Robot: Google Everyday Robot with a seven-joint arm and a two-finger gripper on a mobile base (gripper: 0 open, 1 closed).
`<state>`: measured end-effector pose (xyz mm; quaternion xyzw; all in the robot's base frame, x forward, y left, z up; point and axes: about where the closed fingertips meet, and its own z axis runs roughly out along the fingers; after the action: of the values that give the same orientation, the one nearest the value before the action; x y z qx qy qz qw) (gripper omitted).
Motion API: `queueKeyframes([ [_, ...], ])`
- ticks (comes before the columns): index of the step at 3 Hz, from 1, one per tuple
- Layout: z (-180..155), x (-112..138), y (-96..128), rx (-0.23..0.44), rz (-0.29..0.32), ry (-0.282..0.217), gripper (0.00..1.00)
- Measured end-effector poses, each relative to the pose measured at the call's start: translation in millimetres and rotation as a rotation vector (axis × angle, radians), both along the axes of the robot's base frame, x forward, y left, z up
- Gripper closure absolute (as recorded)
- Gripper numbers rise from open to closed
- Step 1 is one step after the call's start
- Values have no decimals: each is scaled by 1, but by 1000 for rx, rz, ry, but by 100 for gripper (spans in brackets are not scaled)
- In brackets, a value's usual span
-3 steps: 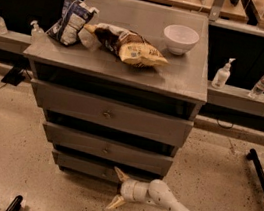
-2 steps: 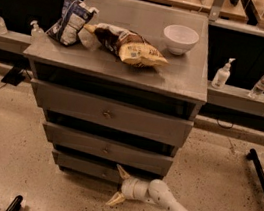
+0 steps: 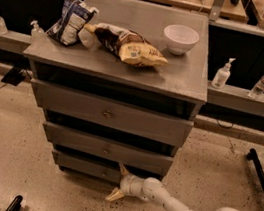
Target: Open bottom drawer
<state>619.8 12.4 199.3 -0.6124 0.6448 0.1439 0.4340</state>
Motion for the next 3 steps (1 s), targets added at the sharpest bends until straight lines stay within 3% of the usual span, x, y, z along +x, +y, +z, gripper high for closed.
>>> queueKeyframes([
  [1, -1, 6, -3, -2, -40, 3, 0],
  [3, 0, 10, -2, -28, -51, 27, 0],
])
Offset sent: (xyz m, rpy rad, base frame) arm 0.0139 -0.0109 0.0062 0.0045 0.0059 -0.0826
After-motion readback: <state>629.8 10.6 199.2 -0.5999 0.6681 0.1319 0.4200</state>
